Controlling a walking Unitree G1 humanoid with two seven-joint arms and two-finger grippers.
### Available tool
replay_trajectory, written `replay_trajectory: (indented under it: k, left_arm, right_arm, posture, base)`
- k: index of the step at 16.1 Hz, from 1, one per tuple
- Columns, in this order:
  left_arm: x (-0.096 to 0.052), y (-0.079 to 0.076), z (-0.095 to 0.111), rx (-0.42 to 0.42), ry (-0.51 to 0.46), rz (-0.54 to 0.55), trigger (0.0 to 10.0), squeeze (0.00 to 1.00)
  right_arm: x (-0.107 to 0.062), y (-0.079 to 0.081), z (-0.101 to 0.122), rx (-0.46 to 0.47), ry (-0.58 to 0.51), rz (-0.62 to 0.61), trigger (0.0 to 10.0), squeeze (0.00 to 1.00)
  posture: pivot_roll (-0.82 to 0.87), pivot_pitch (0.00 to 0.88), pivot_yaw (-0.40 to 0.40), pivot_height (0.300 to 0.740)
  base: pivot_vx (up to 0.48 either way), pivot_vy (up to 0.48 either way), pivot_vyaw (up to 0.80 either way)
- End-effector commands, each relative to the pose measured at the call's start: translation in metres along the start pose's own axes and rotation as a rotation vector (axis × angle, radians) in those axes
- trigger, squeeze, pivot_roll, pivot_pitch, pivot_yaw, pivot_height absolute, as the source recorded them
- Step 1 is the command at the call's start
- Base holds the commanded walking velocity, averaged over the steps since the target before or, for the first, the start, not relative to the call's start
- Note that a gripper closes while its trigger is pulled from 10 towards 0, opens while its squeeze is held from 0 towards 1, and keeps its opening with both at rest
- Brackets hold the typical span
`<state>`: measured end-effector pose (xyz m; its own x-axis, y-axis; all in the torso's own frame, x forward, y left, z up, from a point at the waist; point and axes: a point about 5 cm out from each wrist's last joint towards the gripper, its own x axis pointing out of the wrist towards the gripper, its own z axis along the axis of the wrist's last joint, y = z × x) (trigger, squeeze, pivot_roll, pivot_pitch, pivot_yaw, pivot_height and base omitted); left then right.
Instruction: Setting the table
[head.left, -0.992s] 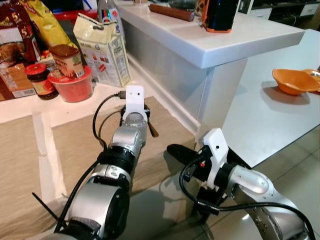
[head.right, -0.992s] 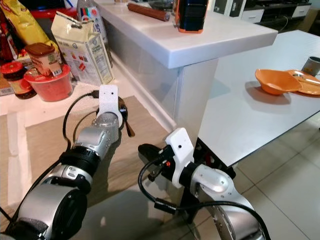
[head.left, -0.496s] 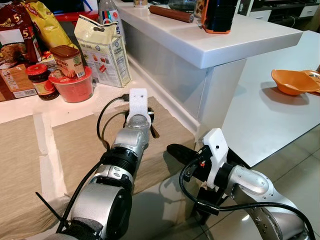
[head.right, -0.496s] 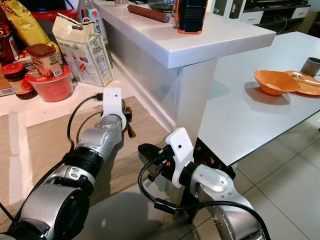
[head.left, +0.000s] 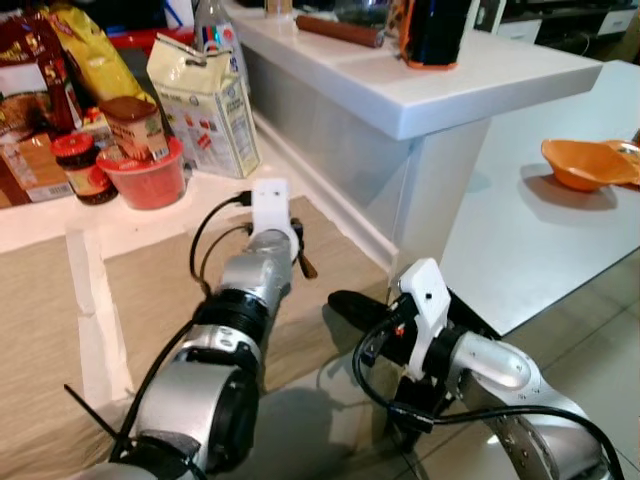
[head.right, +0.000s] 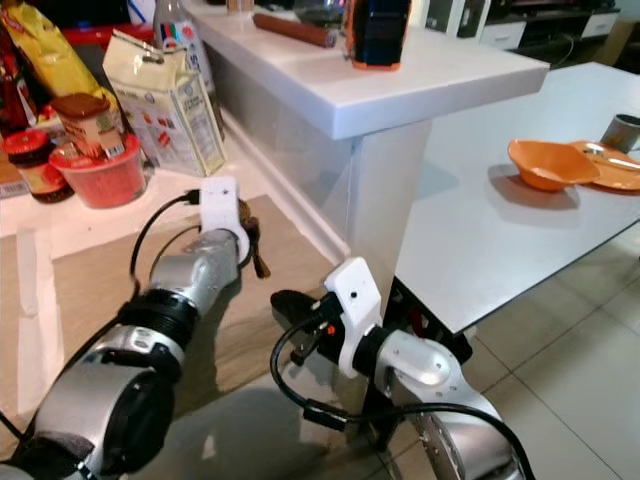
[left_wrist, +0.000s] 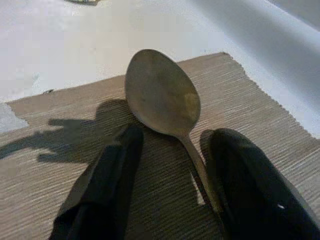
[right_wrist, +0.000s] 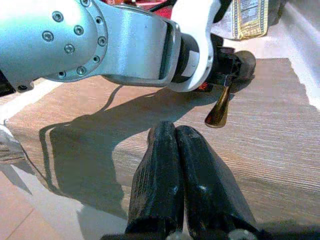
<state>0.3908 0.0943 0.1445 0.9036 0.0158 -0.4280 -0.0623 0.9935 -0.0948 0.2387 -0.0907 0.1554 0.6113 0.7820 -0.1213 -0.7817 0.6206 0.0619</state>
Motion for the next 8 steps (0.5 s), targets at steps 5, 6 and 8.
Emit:
replay_trajectory:
  k: [5, 6, 8]
  left_arm:
    - [0.0036, 0.0066, -0.0413, 0.03, 0.166, -0.008, 0.0, 0.0]
    - [0.0038, 0.0066, -0.0396, 0.076, 0.139, -0.011, 0.0, 0.0]
    - [0.0038, 0.0052, -0.0371, 0.149, 0.1, -0.021, 0.0, 0.0]
  right_arm:
    - [0.0022, -0.0028, 0.0028, -0.005, -0.009, -0.008, 10.0, 0.0]
    - [0.0022, -0.0027, 0.0026, -0.005, -0.009, -0.009, 10.0, 0.0]
    - [0.0023, -0.0023, 0.0022, -0.004, -0.009, -0.01, 10.0, 0.0]
  posture:
    - [-0.1, 0.0, 0.039, 0.732]
    - [-0.1, 0.0, 0.04, 0.732]
    - [-0.1, 0.0, 0.04, 0.732]
  base:
    - [0.0, 0.0, 0.0]
    - [0.0, 0.0, 0.0]
    - [0.0, 0.0, 0.0]
